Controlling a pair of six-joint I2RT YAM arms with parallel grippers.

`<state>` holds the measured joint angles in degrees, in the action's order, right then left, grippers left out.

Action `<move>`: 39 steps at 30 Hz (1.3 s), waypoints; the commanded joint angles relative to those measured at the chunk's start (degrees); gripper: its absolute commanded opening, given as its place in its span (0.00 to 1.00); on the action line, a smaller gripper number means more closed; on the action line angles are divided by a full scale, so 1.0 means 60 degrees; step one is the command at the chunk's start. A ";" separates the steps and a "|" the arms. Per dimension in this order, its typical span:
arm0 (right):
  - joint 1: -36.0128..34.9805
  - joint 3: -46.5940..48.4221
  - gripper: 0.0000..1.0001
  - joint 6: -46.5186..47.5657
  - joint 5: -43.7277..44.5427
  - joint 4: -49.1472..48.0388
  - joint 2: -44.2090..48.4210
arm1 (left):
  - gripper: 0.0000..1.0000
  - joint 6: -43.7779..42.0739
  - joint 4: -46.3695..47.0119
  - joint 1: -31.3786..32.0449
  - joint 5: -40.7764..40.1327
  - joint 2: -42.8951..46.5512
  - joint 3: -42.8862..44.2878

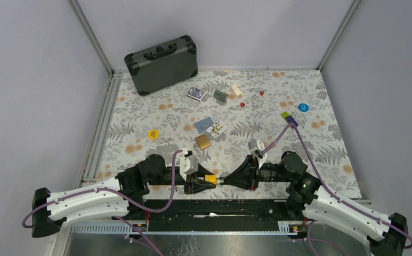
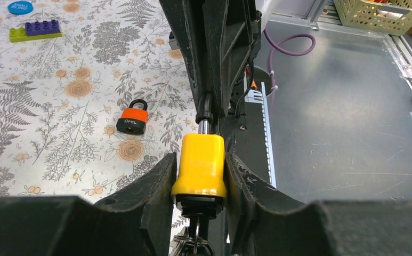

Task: Lock with the key
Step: Lock the lock.

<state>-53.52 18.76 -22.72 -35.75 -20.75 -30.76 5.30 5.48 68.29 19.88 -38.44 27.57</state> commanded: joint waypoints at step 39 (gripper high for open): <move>-0.0124 0.1243 0.05 0.1764 0.0847 0.1186 0.0073 | 0.00 0.0270 0.1142 0.0029 0.1126 0.0243 0.0572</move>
<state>-54.15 20.80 -16.64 -34.63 -14.79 -30.85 7.44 4.23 67.92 21.04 -39.55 27.59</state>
